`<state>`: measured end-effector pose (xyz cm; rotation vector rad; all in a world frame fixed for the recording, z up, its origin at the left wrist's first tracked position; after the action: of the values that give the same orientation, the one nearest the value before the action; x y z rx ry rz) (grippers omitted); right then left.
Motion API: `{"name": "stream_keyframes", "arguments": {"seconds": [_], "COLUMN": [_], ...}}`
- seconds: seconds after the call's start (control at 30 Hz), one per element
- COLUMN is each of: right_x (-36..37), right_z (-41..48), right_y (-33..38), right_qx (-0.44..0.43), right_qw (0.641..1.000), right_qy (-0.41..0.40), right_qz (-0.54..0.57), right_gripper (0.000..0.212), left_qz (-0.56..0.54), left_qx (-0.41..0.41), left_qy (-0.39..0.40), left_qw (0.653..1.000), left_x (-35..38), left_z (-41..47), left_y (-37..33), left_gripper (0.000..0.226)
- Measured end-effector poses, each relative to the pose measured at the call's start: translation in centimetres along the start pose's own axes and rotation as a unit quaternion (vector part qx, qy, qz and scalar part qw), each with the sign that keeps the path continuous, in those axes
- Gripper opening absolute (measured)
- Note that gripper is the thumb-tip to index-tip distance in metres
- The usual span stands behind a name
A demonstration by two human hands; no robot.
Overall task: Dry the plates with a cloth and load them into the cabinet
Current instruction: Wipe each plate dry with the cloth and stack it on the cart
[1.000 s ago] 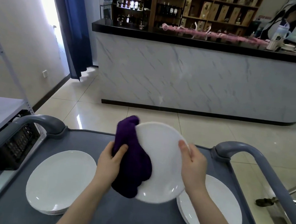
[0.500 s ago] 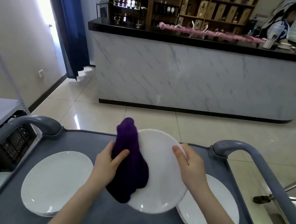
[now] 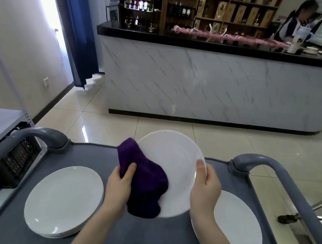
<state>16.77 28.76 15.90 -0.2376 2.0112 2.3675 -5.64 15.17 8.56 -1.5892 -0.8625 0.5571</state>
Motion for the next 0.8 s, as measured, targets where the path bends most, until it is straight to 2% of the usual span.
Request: {"name": "stream_keyframes", "arguments": {"seconds": [0.07, 0.2, 0.3, 0.4, 0.5, 0.57, 0.67, 0.73, 0.8], "right_x": [0.1, 1.2, 1.7, 3.7, 5.4, 5.7, 4.8, 3.4, 1.8], "right_z": [-0.4, 0.4, 2.0, 2.7, 2.1, 1.5, 1.5, 1.7, 1.8], "right_y": [-0.3, 0.0, 0.9, 2.3, 2.9, 3.0, 2.8, 2.4, 1.4], "right_qx": [0.011, -0.031, -0.059, -0.121, -0.144, -0.153, -0.135, -0.103, -0.049], "right_qw": [0.999, 0.994, 0.975, 0.927, 0.905, 0.913, 0.944, 0.971, 0.995], "right_qy": [-0.027, 0.090, 0.178, 0.272, 0.328, 0.322, 0.266, 0.193, 0.090], "right_qz": [0.013, -0.052, -0.116, -0.230, -0.231, -0.198, -0.138, -0.093, -0.021], "right_gripper": [0.039, 0.036, 0.014, 0.032, 0.031, 0.028, 0.032, 0.038, 0.040], "left_qz": [-0.063, -0.081, 0.014, 0.164, 0.261, 0.276, 0.238, 0.158, 0.033], "left_qx": [-0.041, -0.030, 0.042, 0.141, 0.191, 0.201, 0.183, 0.129, 0.054], "left_qy": [0.018, 0.003, 0.006, 0.070, 0.164, 0.193, 0.142, 0.069, 0.026], "left_qw": [0.997, 0.996, 0.999, 0.974, 0.932, 0.920, 0.943, 0.977, 0.998], "left_x": [1.3, -0.3, -2.1, -1.4, 0.5, 1.4, 0.9, -0.7, -1.0], "left_z": [-1.2, -1.1, -0.1, 0.5, 0.7, 0.6, 0.9, 1.2, 0.6], "left_y": [2.1, 2.2, -0.4, -4.1, -6.3, -6.8, -6.2, -4.5, -1.7], "left_gripper": [0.017, 0.016, 0.011, 0.014, 0.015, 0.013, 0.009, 0.005, 0.008]}}
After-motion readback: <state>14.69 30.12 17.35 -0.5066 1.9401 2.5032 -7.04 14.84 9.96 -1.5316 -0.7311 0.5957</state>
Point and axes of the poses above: each hand's wrist, its own z-axis towards the middle knuckle, its own x-axis out of the palm, y = z × x, the point moved 10 cm from there along z, towards the middle knuckle, and after that the axes turned 2 degrees about y, right-handed, at the moved point
